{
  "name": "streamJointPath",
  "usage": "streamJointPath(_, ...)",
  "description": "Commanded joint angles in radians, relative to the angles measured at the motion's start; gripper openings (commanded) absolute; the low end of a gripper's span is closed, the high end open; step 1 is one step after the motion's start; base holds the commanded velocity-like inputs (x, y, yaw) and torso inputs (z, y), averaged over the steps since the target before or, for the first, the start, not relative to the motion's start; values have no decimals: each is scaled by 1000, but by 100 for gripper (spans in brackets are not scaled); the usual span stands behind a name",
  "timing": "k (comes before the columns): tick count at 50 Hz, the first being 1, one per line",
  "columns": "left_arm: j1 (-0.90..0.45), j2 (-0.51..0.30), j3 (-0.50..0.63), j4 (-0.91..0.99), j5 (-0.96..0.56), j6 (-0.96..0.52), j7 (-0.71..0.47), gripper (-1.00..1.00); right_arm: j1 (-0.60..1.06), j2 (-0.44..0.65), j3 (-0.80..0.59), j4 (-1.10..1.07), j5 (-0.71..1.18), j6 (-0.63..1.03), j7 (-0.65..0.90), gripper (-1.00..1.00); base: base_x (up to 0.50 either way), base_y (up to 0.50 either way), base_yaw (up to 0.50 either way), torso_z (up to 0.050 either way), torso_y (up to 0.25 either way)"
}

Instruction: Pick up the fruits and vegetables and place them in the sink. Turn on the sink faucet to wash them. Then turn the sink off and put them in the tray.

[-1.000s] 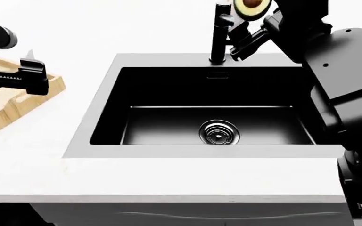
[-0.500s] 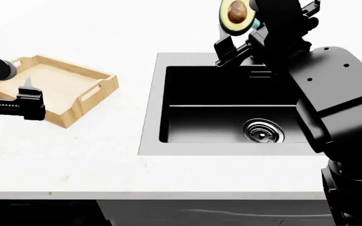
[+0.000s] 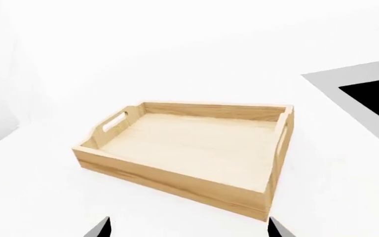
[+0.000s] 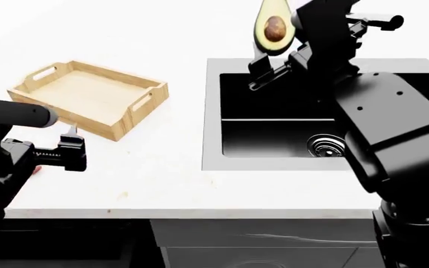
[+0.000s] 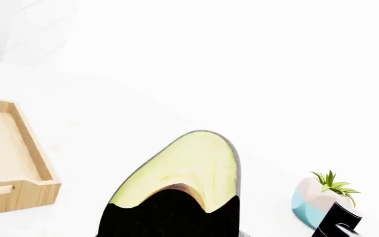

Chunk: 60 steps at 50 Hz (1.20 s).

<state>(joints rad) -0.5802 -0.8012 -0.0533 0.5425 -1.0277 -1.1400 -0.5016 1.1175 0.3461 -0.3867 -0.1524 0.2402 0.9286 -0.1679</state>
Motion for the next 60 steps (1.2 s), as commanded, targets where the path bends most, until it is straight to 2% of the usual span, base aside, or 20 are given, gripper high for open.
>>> streamJointPath(1, 126, 53, 1, -55, 77, 112, 19, 100, -18, 3, -3, -8, -18, -24, 0, -100, 0, 0, 0, 0, 0)
streamJointPath(11, 163, 83, 19, -88, 129, 177, 34, 100, -32, 9, -25, -15, -30, -44, 6, -100, 0, 200, 0, 0, 0)
streamJointPath(15, 141, 119, 80, -160, 197, 232, 61, 100, -35, 8, -36, -6, -34, -56, 3, -100, 0, 0, 0, 0, 0)
streamJointPath(21, 139, 172, 95, -310, 273, 340, 89, 100, -39, 12, -39, -16, -33, -50, 5, -100, 0, 0, 0, 0, 0)
streamJointPath(44, 138, 176, 7, -318, 267, 372, 25, 100, -51, 6, -46, -4, -26, -62, 10, -100, 0, 0, 0, 0, 0)
streamJointPath(60, 193, 185, 72, -439, 336, 411, 60, 100, -59, 5, -45, 3, -19, -63, 14, -100, 0, 0, 0, 0, 0)
